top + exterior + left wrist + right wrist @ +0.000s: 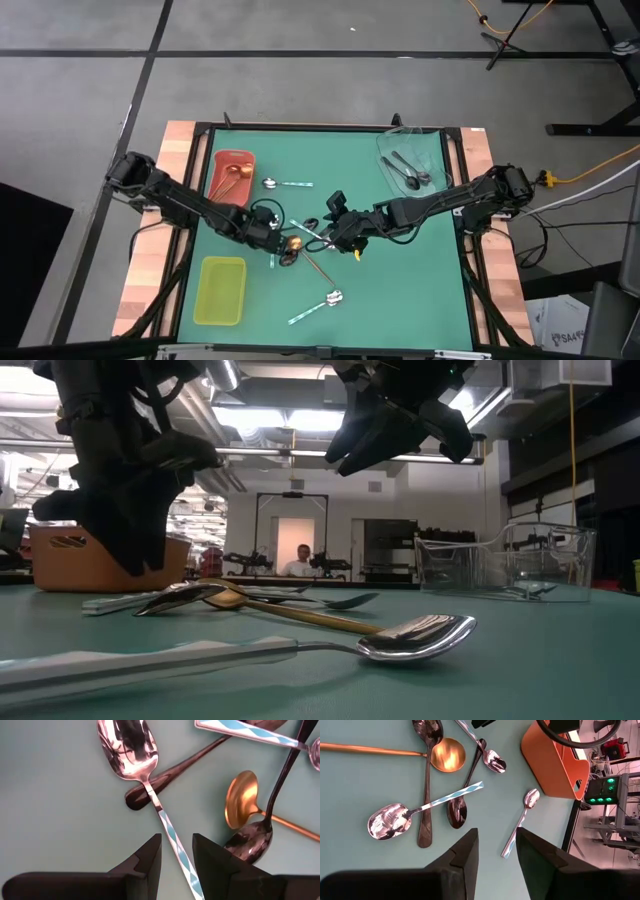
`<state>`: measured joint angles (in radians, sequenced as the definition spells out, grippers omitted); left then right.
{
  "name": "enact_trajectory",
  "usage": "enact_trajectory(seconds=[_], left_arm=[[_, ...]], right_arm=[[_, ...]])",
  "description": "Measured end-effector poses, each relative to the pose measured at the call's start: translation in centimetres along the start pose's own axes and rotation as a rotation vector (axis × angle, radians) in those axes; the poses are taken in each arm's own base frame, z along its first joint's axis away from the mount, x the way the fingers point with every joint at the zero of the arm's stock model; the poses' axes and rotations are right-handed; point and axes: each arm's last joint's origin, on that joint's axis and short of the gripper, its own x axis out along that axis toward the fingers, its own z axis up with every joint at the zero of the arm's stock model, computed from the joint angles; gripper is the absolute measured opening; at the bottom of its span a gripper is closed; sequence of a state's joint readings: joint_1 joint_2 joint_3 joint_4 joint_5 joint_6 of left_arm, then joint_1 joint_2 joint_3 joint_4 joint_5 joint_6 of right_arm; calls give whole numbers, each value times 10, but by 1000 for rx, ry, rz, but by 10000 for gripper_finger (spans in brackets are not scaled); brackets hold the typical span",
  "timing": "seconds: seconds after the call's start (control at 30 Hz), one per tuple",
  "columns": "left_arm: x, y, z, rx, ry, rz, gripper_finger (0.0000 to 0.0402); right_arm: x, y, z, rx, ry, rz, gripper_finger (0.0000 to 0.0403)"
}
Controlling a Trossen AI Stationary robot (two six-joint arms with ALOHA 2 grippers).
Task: Sort silverware by color (type)
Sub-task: Put the blue patterned spoon into the yellow bin
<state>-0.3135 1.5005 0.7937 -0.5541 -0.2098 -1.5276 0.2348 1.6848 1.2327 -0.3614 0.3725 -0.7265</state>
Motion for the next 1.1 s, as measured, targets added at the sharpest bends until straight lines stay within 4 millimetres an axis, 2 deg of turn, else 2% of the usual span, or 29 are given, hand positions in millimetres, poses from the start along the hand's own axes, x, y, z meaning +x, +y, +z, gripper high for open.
enact_trajectory(seconds=[0.2, 0.5, 1.1], left_arm=[[3, -4, -5, -6, -6, -24, 103], [25, -4, -10, 8, 18, 30, 103], [27, -5, -10, 8, 23, 32, 103]], right_arm=[[0, 0, 0, 0, 0, 0, 124], [0, 0, 0, 0, -2, 0, 124], [0, 1, 1, 1, -26, 27, 124]])
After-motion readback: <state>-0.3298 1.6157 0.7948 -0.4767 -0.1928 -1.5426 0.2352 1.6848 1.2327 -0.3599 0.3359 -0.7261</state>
